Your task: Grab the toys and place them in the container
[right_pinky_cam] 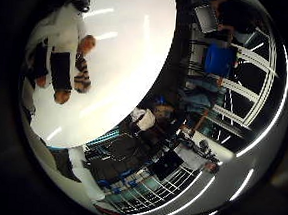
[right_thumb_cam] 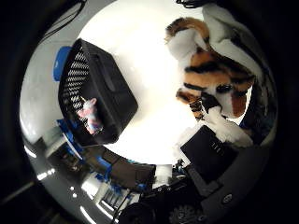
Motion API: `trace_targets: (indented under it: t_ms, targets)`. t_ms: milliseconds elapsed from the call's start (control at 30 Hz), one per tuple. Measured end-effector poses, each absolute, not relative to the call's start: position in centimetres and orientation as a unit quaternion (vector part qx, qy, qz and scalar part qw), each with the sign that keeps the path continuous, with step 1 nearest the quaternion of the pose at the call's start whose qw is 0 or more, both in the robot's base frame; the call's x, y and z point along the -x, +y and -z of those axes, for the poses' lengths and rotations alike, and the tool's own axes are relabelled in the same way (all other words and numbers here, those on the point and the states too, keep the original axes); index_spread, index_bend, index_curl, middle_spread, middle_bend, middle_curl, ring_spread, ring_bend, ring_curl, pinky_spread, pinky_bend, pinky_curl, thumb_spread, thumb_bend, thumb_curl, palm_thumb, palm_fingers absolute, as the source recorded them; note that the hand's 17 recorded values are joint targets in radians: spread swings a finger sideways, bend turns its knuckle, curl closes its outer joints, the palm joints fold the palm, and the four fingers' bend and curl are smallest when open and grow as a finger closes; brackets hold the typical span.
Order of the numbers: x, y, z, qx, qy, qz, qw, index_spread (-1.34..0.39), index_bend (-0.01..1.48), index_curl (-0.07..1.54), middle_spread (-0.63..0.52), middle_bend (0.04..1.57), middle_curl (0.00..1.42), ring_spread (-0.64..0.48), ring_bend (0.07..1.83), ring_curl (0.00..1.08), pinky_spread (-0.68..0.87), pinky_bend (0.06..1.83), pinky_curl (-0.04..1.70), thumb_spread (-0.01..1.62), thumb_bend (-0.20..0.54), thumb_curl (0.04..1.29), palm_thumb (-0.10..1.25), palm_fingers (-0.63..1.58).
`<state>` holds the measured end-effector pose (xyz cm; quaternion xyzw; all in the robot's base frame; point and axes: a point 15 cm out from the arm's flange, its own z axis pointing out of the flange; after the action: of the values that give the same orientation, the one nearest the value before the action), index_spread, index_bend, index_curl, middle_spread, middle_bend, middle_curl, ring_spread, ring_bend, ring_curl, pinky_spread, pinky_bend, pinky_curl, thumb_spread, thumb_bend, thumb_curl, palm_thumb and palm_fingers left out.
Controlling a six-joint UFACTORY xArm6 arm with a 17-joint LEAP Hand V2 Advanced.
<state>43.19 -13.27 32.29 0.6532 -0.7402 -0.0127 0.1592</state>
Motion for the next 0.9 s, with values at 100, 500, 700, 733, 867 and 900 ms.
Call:
trace_targets:
  t_ms: [100, 500, 700, 733, 867, 900]
  targets:
    - [-42.7, -12.4, -34.0, -0.661, -0.735, 0.005, 0.151, -0.51, 0.85, 1.3, -0.48, 1.15, 1.36, -0.28, 1.67, 0.88, -0.18, 1.77, 0.94, 0.74, -0.015, 0.72, 1.22, 0.39]
    - [-42.0, -10.6, -36.4, -0.675, -0.724, -0.008, 0.142, -0.52, 0.82, 1.33, -0.48, 1.12, 1.37, -0.27, 1.66, 0.86, -0.17, 1.77, 0.92, 0.74, -0.016, 0.75, 1.2, 0.41]
    - [-42.2, -12.9, -33.4, -0.665, -0.73, 0.017, 0.16, -0.52, 0.8, 1.34, -0.47, 1.12, 1.38, -0.27, 1.67, 0.86, -0.17, 1.77, 0.91, 0.75, -0.015, 0.75, 1.2, 0.41]
    - [-42.1, -13.3, -33.2, -0.662, -0.732, 0.02, 0.161, -0.52, 0.8, 1.34, -0.47, 1.12, 1.38, -0.27, 1.67, 0.86, -0.17, 1.77, 0.91, 0.75, -0.015, 0.75, 1.2, 0.41]
    - [-41.8, -14.1, -33.3, -0.659, -0.734, 0.023, 0.16, -0.52, 0.78, 1.35, -0.47, 1.12, 1.38, -0.27, 1.66, 0.86, -0.17, 1.77, 0.91, 0.76, -0.015, 0.75, 1.2, 0.42]
    - [-41.7, -14.3, -33.5, -0.658, -0.736, 0.023, 0.159, -0.52, 0.78, 1.35, -0.47, 1.12, 1.38, -0.27, 1.66, 0.85, -0.17, 1.77, 0.91, 0.76, -0.015, 0.75, 1.2, 0.42]
